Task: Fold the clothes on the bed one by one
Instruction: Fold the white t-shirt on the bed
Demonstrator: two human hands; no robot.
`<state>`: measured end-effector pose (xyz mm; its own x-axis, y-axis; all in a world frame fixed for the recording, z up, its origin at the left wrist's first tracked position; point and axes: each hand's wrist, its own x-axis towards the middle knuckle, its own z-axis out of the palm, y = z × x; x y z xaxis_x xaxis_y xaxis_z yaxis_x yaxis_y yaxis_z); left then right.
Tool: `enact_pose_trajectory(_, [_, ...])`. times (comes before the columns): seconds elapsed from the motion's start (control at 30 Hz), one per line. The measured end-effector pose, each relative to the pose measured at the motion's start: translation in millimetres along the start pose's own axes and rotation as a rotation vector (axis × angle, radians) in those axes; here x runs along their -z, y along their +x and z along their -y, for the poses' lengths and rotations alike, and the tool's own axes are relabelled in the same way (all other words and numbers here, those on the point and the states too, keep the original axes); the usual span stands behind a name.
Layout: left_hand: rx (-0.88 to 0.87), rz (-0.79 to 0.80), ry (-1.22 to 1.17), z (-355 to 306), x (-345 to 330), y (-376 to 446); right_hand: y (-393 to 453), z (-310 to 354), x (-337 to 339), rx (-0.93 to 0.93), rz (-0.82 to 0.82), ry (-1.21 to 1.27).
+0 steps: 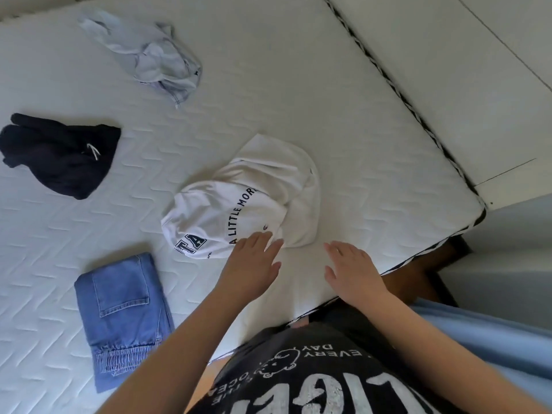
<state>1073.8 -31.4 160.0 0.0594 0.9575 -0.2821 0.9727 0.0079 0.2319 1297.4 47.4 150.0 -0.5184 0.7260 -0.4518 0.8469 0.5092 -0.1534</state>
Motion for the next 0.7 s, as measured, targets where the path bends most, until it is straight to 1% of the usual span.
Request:
enact_pose_trajectory(0.1, [0.029,0.016,0.005,-8.9,-11.4,31.4,29.4,-21.8,-2.5,0.025,0.033,0.008])
enact_pose_trajectory(0.17, [0.055,0.078,0.020,-13.7,-21.4,50.9,53.2,-37.0,-0.8,0.061,0.072,0.007])
enact_pose_trajectory(0.27, [0.105,0.127,0.022,-20.4,-40.2,76.9,90.5,-59.5,-3.4,0.133,0.109,-0.040])
enact_pose_trajectory(0.33, [0.134,0.168,-0.002,-22.2,-53.3,96.0,115.3,-73.3,-7.7,0.178,0.170,-0.082])
enact_pose_trajectory(0.43, [0.219,0.189,-0.051,-14.3,-66.4,125.9,151.6,-90.0,-20.1,0.218,0.214,-0.125])
enact_pose_trajectory(0.53, [0.296,0.214,-0.062,-7.1,-86.7,149.8,177.9,-99.9,-42.6,0.256,0.249,-0.107])
enact_pose_trajectory(0.6, [0.281,0.262,-0.063,-10.2,-99.8,162.5,195.5,-102.9,-60.0,0.231,0.315,-0.060])
enact_pose_trajectory(0.7, [0.269,0.263,-0.068,-12.3,-115.7,174.8,225.7,-99.4,-81.3,0.045,0.407,0.190])
